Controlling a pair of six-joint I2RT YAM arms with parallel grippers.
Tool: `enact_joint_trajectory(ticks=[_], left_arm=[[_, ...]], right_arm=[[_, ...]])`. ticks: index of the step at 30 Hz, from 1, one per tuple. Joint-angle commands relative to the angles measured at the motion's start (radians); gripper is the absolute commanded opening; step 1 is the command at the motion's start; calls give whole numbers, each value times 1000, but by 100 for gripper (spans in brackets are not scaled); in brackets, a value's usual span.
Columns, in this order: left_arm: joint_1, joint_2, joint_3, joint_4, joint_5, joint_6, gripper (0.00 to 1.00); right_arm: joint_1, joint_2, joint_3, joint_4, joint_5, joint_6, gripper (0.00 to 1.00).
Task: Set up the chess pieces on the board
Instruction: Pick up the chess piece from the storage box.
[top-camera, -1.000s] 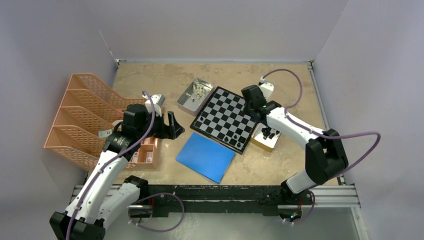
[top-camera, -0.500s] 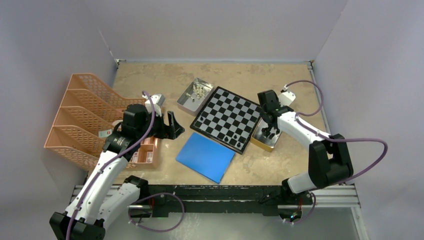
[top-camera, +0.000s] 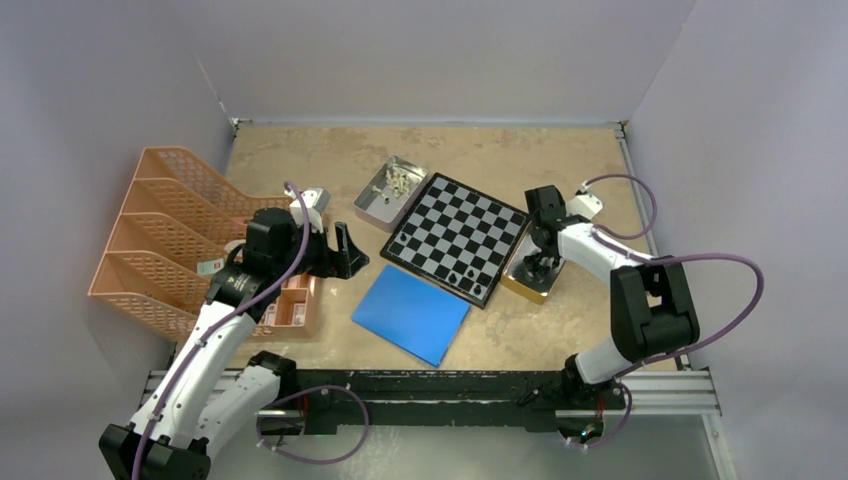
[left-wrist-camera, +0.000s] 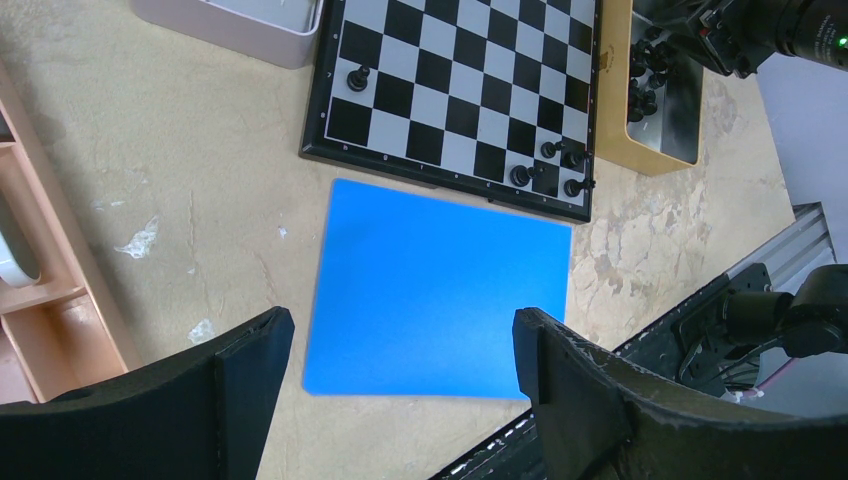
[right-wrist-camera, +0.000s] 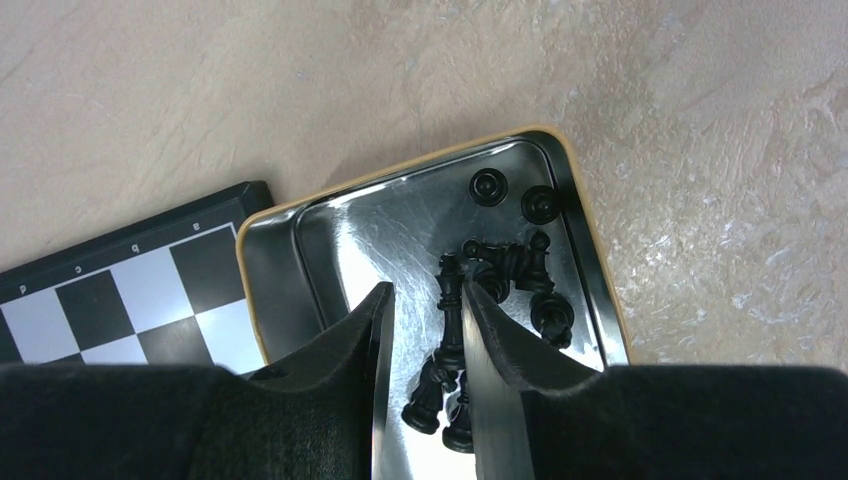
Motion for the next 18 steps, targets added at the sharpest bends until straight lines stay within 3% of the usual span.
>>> enact_joint_trajectory(ticks=[1, 18], left_arm=[[-2, -10, 6, 21, 3, 3, 81], [-3, -8, 5, 21, 3, 2, 81]], right_arm=[[-11, 4, -11, 7, 47, 43, 34], [-20, 25, -14, -31, 64, 75, 34]])
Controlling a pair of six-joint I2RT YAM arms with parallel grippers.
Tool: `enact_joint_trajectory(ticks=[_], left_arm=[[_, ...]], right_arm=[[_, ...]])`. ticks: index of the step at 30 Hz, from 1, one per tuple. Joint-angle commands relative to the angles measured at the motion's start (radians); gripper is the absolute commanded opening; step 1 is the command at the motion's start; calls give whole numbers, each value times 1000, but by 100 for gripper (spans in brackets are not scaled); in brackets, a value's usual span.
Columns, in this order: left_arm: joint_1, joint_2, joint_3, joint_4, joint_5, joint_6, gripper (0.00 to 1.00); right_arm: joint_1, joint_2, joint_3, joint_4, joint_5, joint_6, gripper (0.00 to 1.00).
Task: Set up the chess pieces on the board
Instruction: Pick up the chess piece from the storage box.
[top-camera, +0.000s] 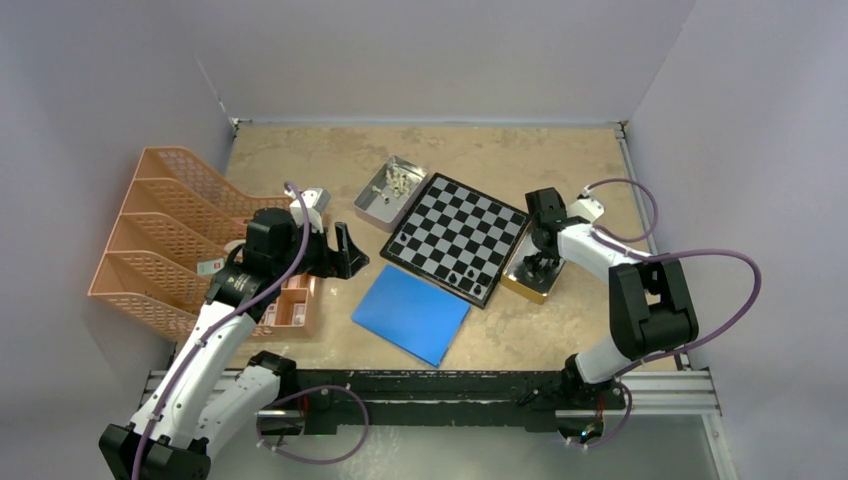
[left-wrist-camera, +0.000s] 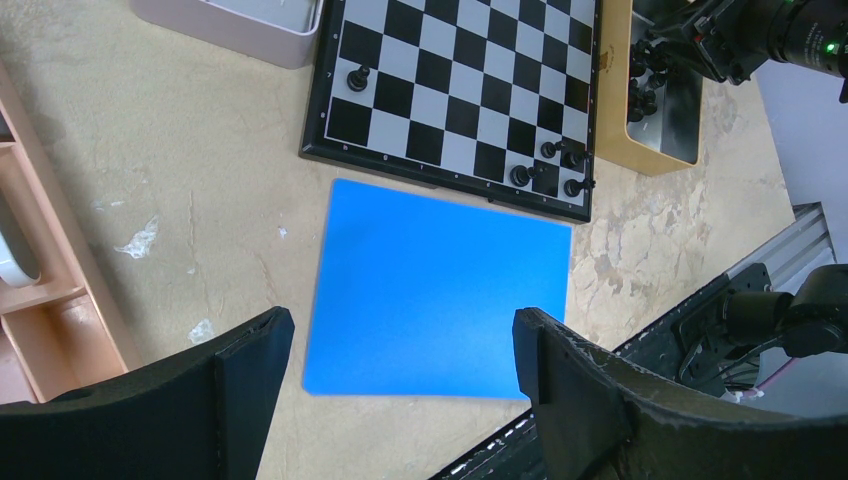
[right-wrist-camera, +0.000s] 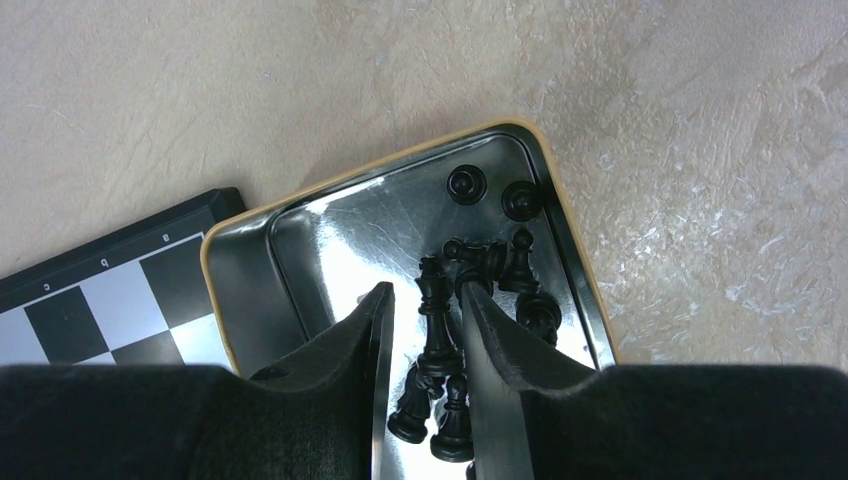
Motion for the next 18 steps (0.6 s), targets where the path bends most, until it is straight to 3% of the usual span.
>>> enact_joint_trajectory(ticks=[1, 18], left_arm=[[-3, -9, 5, 21, 3, 2, 81], [-3, -10, 5, 21, 2, 2, 81]], right_arm=[[-6, 4, 0, -29, 61, 34, 34], [-9, 0, -7, -41, 33, 34, 34]])
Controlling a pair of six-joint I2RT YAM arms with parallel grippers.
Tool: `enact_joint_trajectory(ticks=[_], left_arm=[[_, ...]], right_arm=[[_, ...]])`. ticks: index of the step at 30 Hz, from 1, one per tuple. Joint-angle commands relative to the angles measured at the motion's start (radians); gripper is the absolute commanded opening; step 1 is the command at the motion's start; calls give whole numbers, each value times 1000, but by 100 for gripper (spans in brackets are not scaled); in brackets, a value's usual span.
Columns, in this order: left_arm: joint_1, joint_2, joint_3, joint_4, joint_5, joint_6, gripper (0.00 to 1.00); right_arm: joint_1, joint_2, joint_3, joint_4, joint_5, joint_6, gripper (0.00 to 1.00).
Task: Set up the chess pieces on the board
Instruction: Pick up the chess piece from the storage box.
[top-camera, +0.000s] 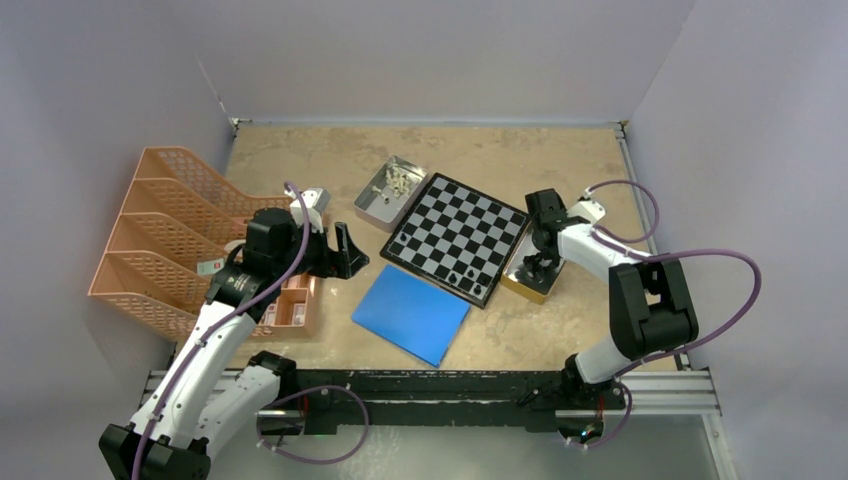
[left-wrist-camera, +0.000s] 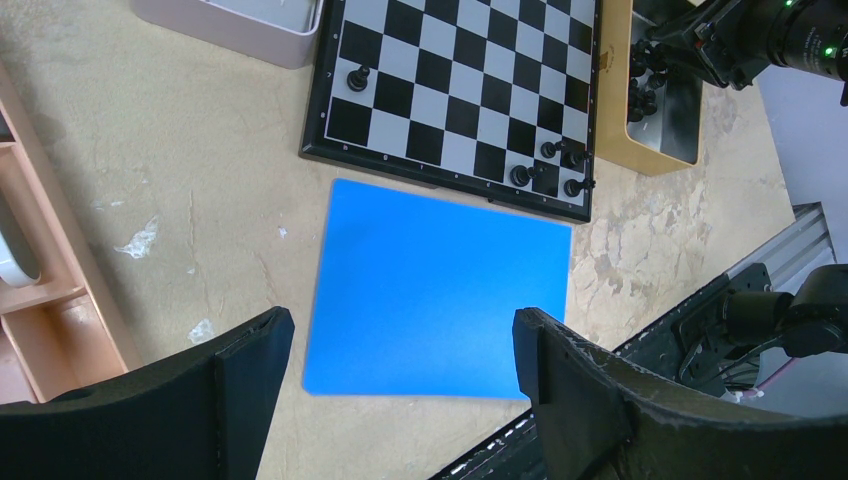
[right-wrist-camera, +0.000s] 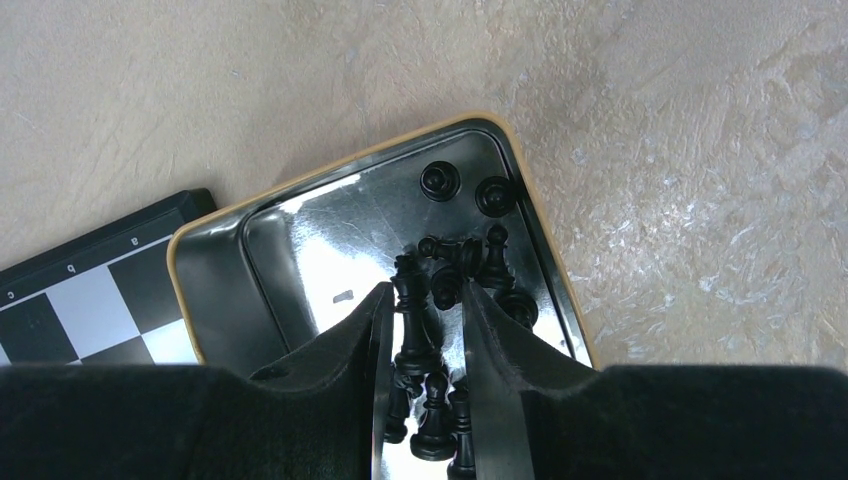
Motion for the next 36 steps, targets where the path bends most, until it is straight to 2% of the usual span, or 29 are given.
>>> enact_joint_trajectory(ticks=[1, 12, 18, 22, 30, 36], left_arm=[[-3, -9, 5, 21, 2, 1, 81], [-3, -9, 5, 21, 2, 2, 81], [-3, -7, 5, 22, 3, 2, 81], [-3, -9, 5, 21, 0, 2, 81], [-3, -9, 5, 21, -1, 0, 81], [-3, -8, 5, 21, -2, 0, 81]], right_arm=[[-9, 6, -6, 2, 14, 16, 34], [-16, 38, -9, 27, -20, 8, 32], [-16, 23, -9, 30, -12, -1, 23], [-17, -4, -1, 28, 6, -20, 13], [-16, -72, 29, 19, 34, -94, 3], [-5, -127, 64, 30, -42, -206, 0]])
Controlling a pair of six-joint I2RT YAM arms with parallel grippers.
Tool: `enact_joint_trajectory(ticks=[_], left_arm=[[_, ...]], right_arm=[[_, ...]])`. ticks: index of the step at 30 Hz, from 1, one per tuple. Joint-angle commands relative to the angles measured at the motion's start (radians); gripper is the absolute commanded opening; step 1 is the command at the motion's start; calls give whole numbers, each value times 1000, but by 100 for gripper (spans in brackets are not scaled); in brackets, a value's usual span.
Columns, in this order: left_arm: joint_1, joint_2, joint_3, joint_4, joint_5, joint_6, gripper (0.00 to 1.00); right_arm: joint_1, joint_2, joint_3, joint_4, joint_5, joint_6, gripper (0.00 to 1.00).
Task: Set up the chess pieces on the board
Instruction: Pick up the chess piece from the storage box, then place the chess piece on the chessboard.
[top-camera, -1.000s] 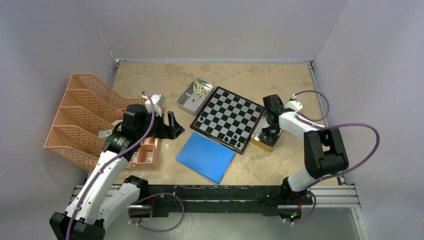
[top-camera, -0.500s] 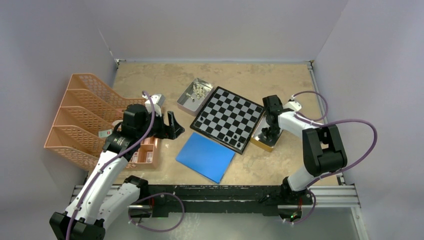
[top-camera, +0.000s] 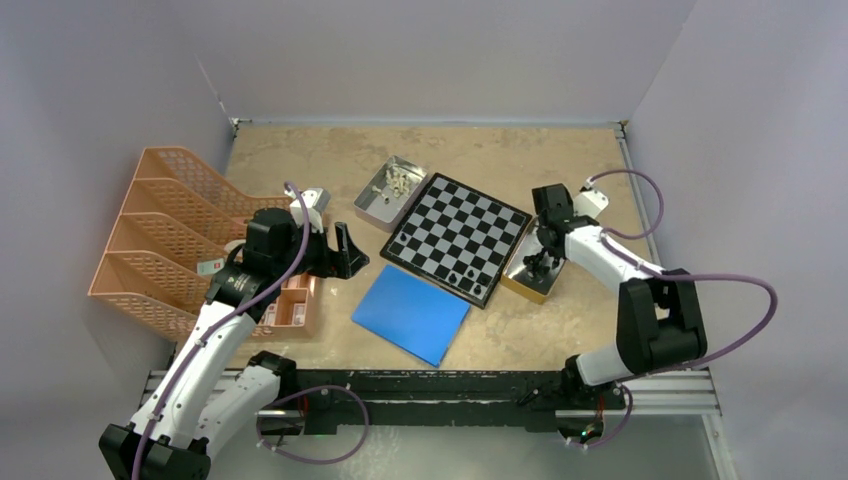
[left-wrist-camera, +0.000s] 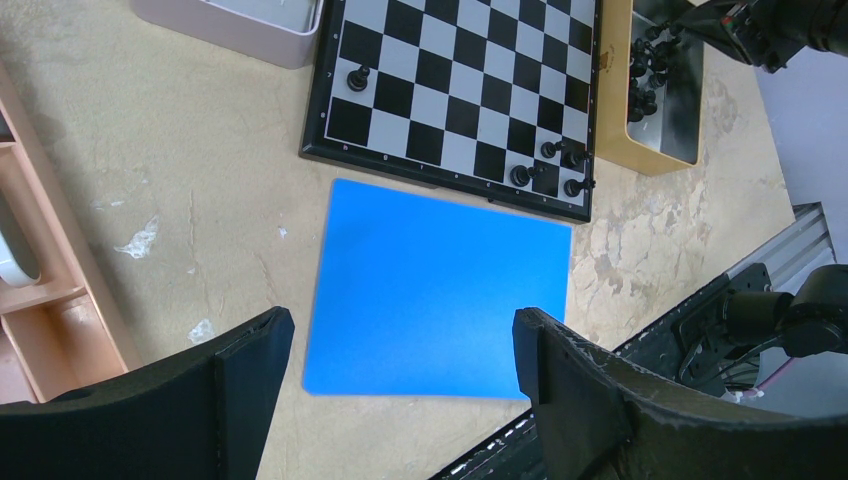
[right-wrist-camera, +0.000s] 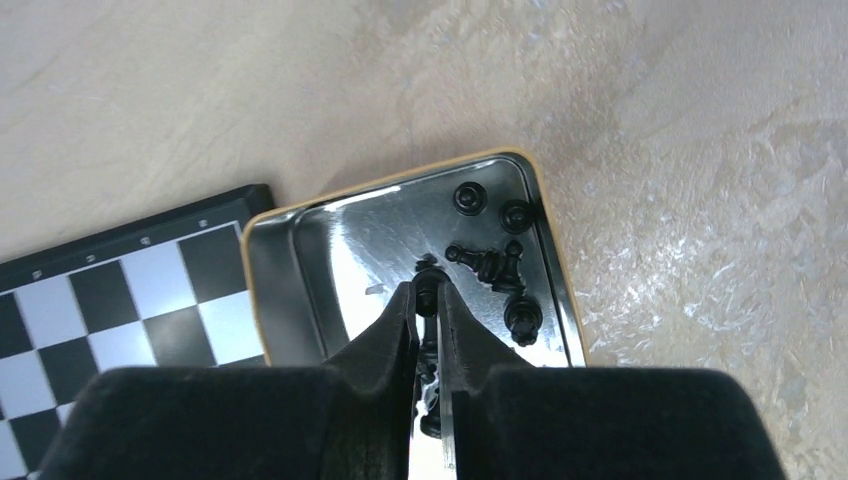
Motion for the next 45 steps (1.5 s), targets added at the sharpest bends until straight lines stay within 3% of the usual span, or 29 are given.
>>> enact_joint_trajectory(ticks=[1, 13, 25, 34, 45], left_arm=[[-3, -8, 5, 21, -2, 0, 81], [-3, -8, 5, 23, 4, 2, 81], [-3, -17, 11, 18, -22, 4, 81], [-3, -46, 13, 11, -60, -3, 81], [-2, -48, 16, 8, -72, -4, 81]], right_arm=[[14, -67, 67, 12, -30, -108, 0], [275, -177, 84, 253, -315, -384, 0], [607, 57, 146, 445, -280, -512, 3], [693, 186, 150, 543, -271, -558, 6], [702, 298, 213, 551, -156, -573, 8]])
